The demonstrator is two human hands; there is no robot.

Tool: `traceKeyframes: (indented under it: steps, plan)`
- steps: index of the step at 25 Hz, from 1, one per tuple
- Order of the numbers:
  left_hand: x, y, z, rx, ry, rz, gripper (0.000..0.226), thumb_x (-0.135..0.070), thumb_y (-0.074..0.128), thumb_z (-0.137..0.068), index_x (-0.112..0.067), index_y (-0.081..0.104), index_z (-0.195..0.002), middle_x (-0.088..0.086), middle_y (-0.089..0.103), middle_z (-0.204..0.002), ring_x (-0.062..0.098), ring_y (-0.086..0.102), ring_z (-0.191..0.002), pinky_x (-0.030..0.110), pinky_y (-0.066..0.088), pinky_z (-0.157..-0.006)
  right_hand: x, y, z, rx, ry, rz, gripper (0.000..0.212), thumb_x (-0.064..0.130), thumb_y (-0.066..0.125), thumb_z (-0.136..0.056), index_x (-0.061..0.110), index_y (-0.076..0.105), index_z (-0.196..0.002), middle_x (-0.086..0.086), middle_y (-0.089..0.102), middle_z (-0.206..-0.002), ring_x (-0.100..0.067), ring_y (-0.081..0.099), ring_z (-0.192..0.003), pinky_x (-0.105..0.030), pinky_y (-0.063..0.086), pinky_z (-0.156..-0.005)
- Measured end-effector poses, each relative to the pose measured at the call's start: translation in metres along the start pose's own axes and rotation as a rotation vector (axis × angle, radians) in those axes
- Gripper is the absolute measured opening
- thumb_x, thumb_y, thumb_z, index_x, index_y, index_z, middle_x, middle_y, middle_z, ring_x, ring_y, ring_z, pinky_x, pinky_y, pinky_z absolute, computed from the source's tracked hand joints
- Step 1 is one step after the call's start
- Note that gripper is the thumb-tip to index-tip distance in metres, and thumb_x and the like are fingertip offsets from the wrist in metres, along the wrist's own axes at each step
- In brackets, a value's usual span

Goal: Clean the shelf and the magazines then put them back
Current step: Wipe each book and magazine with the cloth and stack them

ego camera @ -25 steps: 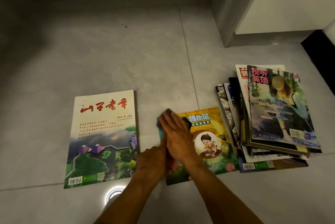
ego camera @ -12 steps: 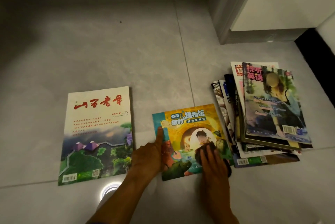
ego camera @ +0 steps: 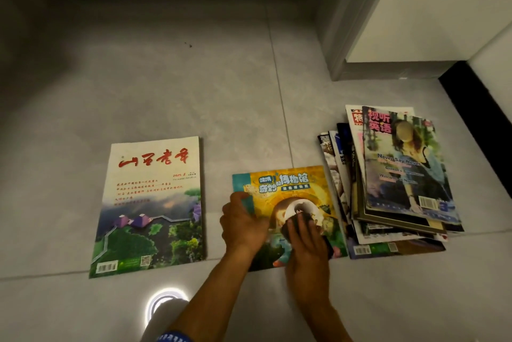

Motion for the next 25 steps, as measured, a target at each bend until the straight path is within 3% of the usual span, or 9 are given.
traceKeyframes:
  steps: [3, 5, 7, 9, 12, 16, 19, 21, 25]
  plan:
    - [0.007, -0.008, -0.012, -0.022, -0.154, 0.569, 0.062, -0.016, 0.078, -0.068, -0.034, 0.044, -0.117, 0.003, 0.059, -0.119, 0.025, 0.06, -0.105, 0.046, 0.054, -0.091, 0.04, 0.005, 0.013, 0.053, -0.156, -0.123, 0.078, 0.015, 0.063, -0.062, 0.024, 0.048, -0.137, 0.002, 0.046, -0.146, -0.023, 0.036, -0.135, -0.044, 0.042, -0.101]
    - [0.001, 0.0, -0.012, 0.108, -0.141, 0.515, 0.037, -0.011, 0.074, -0.079, -0.03, 0.058, -0.106, 0.001, 0.066, -0.111, 0.022, 0.064, -0.099, 0.043, 0.054, -0.091, 0.036, -0.004, 0.009, 0.06, -0.147, -0.208, 0.076, 0.006, 0.067, -0.066, 0.026, 0.05, -0.137, 0.004, 0.053, -0.141, -0.023, 0.046, -0.127, -0.043, 0.048, -0.097]
    - [0.0, 0.005, -0.008, 0.155, -0.102, 0.397, 0.015, -0.021, 0.067, -0.088, -0.033, 0.063, -0.096, 0.001, 0.07, -0.108, 0.021, 0.066, -0.096, 0.043, 0.055, -0.09, 0.021, -0.022, -0.005, 0.024, 0.028, -0.363, 0.071, -0.003, 0.066, -0.08, 0.034, 0.046, -0.137, -0.001, 0.057, -0.135, -0.024, 0.05, -0.124, -0.04, 0.047, -0.099]
    - [-0.003, 0.007, 0.004, 0.184, -0.03, 0.42, 0.009, -0.025, 0.06, -0.094, -0.034, 0.064, -0.094, -0.001, 0.072, -0.104, 0.017, 0.069, -0.092, 0.039, 0.057, -0.085, 0.008, -0.049, -0.031, -0.049, 0.2, -0.503, 0.061, 0.003, 0.058, -0.091, 0.04, 0.038, -0.136, -0.002, 0.053, -0.136, -0.021, 0.047, -0.127, -0.037, 0.042, -0.105]
    - [-0.027, -0.01, 0.029, 0.197, 0.218, 0.493, 0.012, -0.02, 0.056, -0.096, -0.027, 0.065, -0.097, -0.007, 0.073, -0.089, 0.01, 0.071, -0.083, 0.024, 0.057, -0.073, 0.053, -0.102, -0.074, -0.138, -0.029, -0.515, 0.046, 0.019, 0.043, -0.099, 0.032, 0.038, -0.143, 0.008, 0.042, -0.145, -0.01, 0.035, -0.136, -0.036, 0.032, -0.113]
    - [-0.056, -0.045, 0.048, 0.147, 0.446, 0.469, 0.01, -0.017, 0.056, -0.093, -0.022, 0.065, -0.091, -0.008, 0.072, -0.083, 0.014, 0.07, -0.077, 0.023, 0.057, -0.067, 0.113, -0.144, -0.092, -0.107, -0.427, -0.268, 0.046, 0.036, 0.026, -0.1, 0.026, 0.039, -0.143, -0.001, 0.05, -0.142, -0.019, 0.037, -0.136, -0.041, 0.021, -0.113]
    - [-0.057, -0.077, 0.047, 0.084, 0.402, 0.482, 0.01, -0.018, 0.059, -0.092, -0.027, 0.064, -0.088, -0.017, 0.072, -0.079, 0.007, 0.07, -0.076, 0.019, 0.056, -0.063, 0.053, -0.161, -0.115, -0.066, -0.339, -0.174, 0.051, 0.053, 0.02, -0.099, 0.028, 0.044, -0.136, -0.006, 0.058, -0.131, -0.026, 0.046, -0.128, -0.051, 0.024, -0.112]
    - [-0.065, -0.084, 0.051, 0.132, 0.418, 0.478, 0.014, -0.014, 0.059, -0.093, -0.027, 0.064, -0.089, -0.017, 0.072, -0.077, 0.006, 0.07, -0.075, 0.016, 0.053, -0.059, 0.01, -0.169, -0.123, -0.034, -0.207, -0.173, 0.048, 0.046, 0.029, -0.092, 0.029, 0.047, -0.133, -0.008, 0.06, -0.127, -0.032, 0.051, -0.123, -0.053, 0.032, -0.108]
    - [-0.083, -0.075, 0.06, 0.208, 0.492, 0.384, 0.013, -0.017, 0.057, -0.094, -0.027, 0.064, -0.09, -0.014, 0.072, -0.078, 0.002, 0.069, -0.078, 0.013, 0.052, -0.06, 0.084, -0.17, -0.098, -0.058, -0.303, -0.311, 0.045, 0.03, 0.031, -0.094, 0.02, 0.047, -0.135, -0.004, 0.054, -0.129, -0.021, 0.045, -0.122, -0.039, 0.039, -0.104]
Point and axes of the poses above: each hand's wrist, its own z-axis away from the middle knuckle, its own y-axis out of the palm, x = y × z, the point moved 6 cm from there along -z, towards the middle knuckle
